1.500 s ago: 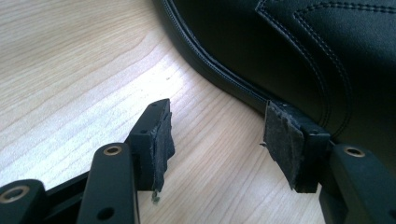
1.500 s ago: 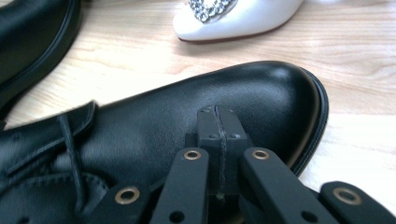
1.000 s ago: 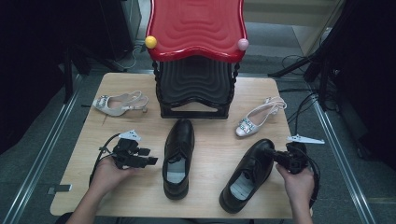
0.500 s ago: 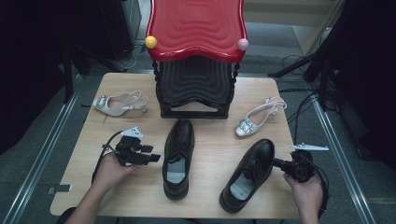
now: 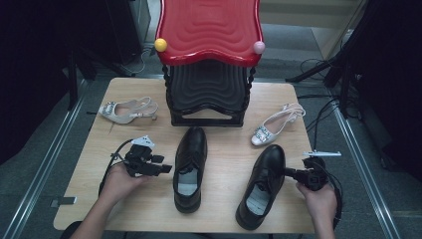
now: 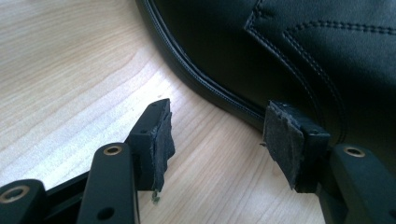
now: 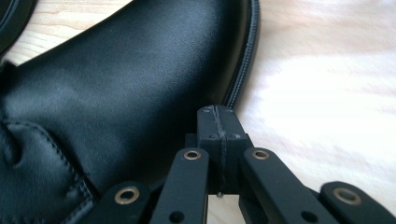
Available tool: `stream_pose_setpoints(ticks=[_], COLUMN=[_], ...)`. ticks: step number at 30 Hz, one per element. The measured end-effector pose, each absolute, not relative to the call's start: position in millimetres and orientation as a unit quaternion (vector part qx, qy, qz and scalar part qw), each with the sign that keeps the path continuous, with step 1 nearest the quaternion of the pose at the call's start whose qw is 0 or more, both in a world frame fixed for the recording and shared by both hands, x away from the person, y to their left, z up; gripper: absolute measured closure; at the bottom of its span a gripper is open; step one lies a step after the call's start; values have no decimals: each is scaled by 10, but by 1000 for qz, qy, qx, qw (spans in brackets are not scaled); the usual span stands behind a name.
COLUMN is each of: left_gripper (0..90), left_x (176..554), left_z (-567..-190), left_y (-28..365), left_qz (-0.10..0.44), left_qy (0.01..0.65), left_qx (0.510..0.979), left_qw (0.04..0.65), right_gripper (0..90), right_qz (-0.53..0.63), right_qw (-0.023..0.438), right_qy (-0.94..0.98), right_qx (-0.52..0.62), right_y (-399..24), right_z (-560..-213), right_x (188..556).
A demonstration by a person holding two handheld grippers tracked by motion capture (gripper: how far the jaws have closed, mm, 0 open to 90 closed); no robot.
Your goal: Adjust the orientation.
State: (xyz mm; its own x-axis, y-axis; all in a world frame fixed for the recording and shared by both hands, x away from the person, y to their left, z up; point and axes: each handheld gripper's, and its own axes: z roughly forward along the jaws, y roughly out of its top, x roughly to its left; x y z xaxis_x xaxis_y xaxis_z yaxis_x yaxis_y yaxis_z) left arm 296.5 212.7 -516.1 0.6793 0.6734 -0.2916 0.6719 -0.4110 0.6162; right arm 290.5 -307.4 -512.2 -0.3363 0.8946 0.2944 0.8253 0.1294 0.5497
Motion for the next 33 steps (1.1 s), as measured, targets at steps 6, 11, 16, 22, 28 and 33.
stream_pose_setpoints(ticks=[6,11,16,22,28,33], left_gripper=[422,422,422,422,422,422], left_x=[2904,2864,2844,2828,2826,2824], left_z=[-5163,-5169,-5177,-5176,-5179,-5172], left_y=[2165,2174,2164,2136,2112,2117], left_qz=[-1,0,2,1,1,2], left_qy=[404,405,406,403,399,397], left_qx=[836,835,835,835,837,838], left_qw=[372,372,371,374,374,373], right_gripper=[900,900,900,900,900,883], right_qz=[326,322,317,325,323,350], right_qw=[62,65,71,57,59,48], right_qy=[767,781,791,804,810,804], right_qx=[550,530,518,495,486,478], right_y=[-2800,-2562,-2408,-2167,-2063,-2147], right_z=[-5090,-5082,-5076,-5092,-5095,-4970], right_x=[3059,3189,3252,3351,3415,3309])
